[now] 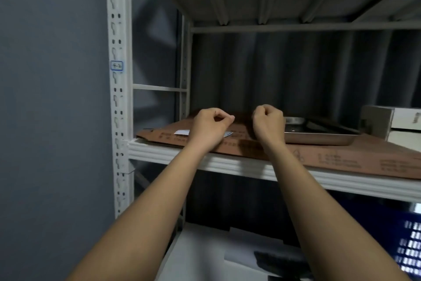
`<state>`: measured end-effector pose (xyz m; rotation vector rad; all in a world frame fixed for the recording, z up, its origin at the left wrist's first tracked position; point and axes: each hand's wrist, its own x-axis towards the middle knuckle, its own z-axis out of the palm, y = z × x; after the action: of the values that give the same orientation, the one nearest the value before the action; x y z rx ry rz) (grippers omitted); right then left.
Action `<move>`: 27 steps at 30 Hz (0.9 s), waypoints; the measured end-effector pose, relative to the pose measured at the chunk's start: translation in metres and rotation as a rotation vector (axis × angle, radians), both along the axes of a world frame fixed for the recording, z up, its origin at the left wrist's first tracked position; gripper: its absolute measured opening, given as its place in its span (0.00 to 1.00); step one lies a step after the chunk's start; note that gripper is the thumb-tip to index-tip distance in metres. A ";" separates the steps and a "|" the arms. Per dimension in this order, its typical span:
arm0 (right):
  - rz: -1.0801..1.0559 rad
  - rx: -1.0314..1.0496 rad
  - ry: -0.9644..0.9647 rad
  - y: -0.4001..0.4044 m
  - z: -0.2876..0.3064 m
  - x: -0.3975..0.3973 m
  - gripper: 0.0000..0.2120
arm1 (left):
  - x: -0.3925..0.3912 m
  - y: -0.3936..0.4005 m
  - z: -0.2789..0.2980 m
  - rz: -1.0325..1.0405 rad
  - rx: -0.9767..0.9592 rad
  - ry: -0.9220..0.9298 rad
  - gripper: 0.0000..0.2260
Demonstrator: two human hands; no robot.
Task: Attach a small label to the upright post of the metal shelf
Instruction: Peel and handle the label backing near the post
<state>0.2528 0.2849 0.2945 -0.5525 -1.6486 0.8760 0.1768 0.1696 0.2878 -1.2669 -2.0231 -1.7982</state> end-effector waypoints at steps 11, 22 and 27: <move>-0.224 0.201 -0.638 0.100 0.033 0.003 0.02 | -0.035 0.068 0.015 0.041 -0.149 0.096 0.06; -0.134 0.330 -0.959 0.110 0.036 0.004 0.09 | -0.047 0.073 0.013 0.089 -0.200 0.169 0.07; -0.108 0.287 -0.829 0.107 0.038 0.005 0.09 | -0.041 0.070 0.013 0.068 -0.158 0.153 0.11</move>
<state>0.2578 0.3916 0.3329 -0.8575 -2.4079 0.3097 0.1359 0.2392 0.3004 -1.3154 -2.1293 -1.4889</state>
